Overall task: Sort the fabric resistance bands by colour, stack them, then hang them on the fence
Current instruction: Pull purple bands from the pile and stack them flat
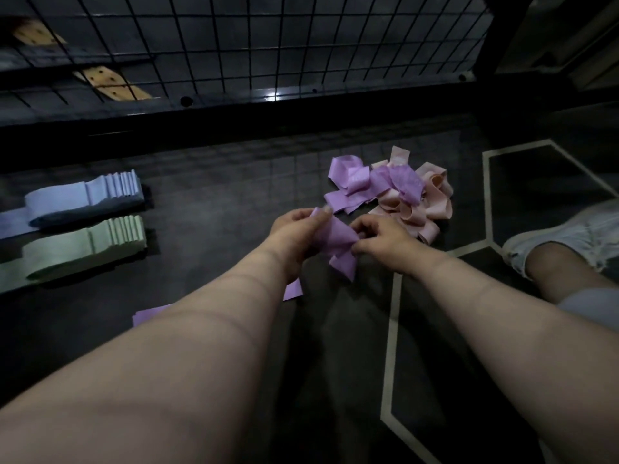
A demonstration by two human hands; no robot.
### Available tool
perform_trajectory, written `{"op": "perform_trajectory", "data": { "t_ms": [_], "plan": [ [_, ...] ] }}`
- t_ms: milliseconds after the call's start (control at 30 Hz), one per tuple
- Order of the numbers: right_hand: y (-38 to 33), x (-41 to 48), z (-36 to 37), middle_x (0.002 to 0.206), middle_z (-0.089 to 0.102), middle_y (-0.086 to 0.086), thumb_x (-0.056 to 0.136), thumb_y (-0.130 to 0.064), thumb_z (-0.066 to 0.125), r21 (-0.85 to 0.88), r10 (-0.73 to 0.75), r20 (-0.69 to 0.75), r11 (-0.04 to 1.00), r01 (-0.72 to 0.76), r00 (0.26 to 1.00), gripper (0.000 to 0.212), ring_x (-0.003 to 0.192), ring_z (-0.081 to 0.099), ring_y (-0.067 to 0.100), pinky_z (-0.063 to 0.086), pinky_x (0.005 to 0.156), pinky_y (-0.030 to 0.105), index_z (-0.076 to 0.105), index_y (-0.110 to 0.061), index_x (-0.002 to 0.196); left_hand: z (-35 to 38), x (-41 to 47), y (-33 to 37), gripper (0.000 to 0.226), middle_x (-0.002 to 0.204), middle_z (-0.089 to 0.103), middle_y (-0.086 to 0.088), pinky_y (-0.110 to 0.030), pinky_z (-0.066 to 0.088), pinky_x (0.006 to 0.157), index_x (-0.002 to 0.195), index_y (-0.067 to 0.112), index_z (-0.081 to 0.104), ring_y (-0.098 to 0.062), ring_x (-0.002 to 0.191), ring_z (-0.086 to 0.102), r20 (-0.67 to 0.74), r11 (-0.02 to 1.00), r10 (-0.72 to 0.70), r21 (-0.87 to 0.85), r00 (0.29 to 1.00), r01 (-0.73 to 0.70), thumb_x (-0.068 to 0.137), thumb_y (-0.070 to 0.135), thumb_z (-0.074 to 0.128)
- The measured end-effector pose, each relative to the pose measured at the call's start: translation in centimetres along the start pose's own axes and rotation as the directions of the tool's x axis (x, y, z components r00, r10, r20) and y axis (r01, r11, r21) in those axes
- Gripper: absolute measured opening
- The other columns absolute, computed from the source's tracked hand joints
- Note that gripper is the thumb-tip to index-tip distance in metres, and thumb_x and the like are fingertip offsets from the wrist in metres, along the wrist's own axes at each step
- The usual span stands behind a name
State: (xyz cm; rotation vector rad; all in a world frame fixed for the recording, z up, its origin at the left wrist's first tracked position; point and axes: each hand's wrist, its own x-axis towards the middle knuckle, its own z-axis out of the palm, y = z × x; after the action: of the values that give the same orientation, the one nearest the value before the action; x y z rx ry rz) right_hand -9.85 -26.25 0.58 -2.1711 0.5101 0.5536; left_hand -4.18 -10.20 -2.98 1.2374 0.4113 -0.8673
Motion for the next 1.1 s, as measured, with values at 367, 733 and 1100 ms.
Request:
{"op": "perform_trajectory", "data": {
  "t_ms": [367, 733, 1100],
  "plan": [
    [-4.2, -1.5, 1.0, 0.097, 0.061, 0.007, 0.087, 0.002, 0.048, 0.344, 0.013, -0.143, 0.938, 0.037, 0.99, 0.022, 0.093, 0.054, 0.023, 0.045, 0.077, 0.03, 0.067, -0.006, 0.094, -1.4, -2.6, 1.9, 0.025, 0.1, 0.063, -0.012, -0.037, 0.056, 0.074, 0.107, 0.007, 0.062, -0.027, 0.084, 0.062, 0.101, 0.944, -0.167, -0.272, 0.981, 0.189, 0.088, 0.008, 0.047],
    [-7.4, -4.9, 1.6, 0.1, 0.058, 0.006, 0.072, -0.05, 0.069, 0.381, -0.14, -0.084, 0.91, 0.162, 0.987, 0.04, 0.09, 0.058, 0.024, 0.048, 0.073, 0.041, 0.055, -0.027, 0.101, -2.8, -5.2, 5.0, 0.01, 0.079, 0.069, -0.007, -0.029, 0.056, 0.069, 0.097, 0.008, 0.065, -0.016, 0.069, 0.066, 0.229, 0.964, 0.097, -0.264, 0.969, -0.034, 0.093, 0.003, 0.058],
    [-12.7, -10.1, 1.2, 0.1, 0.064, 0.01, 0.087, -0.017, 0.073, 0.3, -0.3, -0.165, 0.892, 0.338, 0.939, 0.036, 0.092, 0.065, 0.017, 0.055, 0.084, 0.027, 0.048, -0.011, 0.112, -4.1, -13.9, 13.9, 0.014, 0.072, 0.063, -0.004, -0.025, 0.051, 0.058, 0.081, 0.013, 0.062, -0.015, 0.064, 0.06, 0.249, 0.872, 0.291, 0.328, 0.924, -0.363, 0.087, 0.003, 0.07]
  ]
}}
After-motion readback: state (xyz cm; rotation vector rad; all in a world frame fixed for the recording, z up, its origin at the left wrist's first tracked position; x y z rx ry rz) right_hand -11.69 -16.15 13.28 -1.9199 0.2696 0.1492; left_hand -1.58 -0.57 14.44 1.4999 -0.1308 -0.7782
